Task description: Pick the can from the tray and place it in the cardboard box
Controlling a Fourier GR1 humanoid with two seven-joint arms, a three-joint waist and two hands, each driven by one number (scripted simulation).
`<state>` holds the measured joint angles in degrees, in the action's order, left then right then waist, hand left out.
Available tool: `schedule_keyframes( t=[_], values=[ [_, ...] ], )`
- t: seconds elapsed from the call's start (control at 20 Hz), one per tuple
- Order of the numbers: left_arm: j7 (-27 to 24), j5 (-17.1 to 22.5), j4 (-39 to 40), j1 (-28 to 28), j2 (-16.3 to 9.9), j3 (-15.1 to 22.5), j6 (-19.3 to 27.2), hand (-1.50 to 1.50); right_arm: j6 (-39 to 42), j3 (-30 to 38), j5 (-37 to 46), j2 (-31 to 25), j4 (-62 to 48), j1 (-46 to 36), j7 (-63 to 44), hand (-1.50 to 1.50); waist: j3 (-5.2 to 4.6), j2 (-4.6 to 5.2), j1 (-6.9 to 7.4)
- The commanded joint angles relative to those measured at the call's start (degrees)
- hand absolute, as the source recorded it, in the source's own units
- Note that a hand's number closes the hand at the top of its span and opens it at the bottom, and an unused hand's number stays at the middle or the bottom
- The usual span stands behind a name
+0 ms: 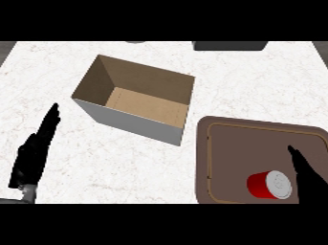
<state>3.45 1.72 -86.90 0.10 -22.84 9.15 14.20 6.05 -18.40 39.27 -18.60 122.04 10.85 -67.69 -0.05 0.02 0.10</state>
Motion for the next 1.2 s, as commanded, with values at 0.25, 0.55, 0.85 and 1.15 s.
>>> schedule_keyframes(
  t=[0.25, 0.55, 0.85, 1.15],
  values=[
    [1.00, -1.46, 2.60, -3.68, 2.60, -0.88, -0.61, 0.00, 2.18, -0.23, 5.89, 7.55, -5.48, -4.41, -8.05, -1.50, 0.02, 0.06, -0.09],
    [-1.17, -1.13, 1.07, 1.14, 1.70, -3.09, -2.43, 0.00, 1.13, -0.32, 7.97, 8.92, -3.65, 2.69, -3.74, -1.50, 0.03, -0.08, -0.11],
    [0.72, -1.85, -4.66, 3.90, 1.32, -3.19, -3.56, 0.00, 3.82, 0.48, 9.09, 11.33, -8.16, -0.18, -3.20, -1.50, 0.05, -0.12, 0.27],
    [1.34, -6.27, -1.73, 0.98, 5.51, -2.08, -1.34, 0.00, 4.06, 4.53, 8.01, 12.97, -12.77, -2.91, 1.12, 1.50, 0.06, -0.02, 0.02]
  ],
)
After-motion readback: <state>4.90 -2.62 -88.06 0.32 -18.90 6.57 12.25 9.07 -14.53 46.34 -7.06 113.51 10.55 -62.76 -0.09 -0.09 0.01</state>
